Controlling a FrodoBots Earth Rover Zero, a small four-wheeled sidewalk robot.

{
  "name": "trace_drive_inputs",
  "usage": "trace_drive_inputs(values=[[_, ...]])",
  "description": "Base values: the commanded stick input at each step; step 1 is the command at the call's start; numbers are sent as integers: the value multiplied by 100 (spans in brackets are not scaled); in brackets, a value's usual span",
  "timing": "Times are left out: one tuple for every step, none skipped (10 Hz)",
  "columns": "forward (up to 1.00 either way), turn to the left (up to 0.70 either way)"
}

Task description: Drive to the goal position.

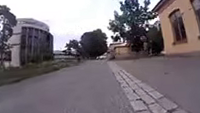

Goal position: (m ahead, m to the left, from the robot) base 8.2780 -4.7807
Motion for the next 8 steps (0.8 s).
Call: trace_drive_inputs(values=[[45,-27],[45,-27],[45,-27],[45,-27],[45,-27],[45,-27],[45,-27],[45,-27]])
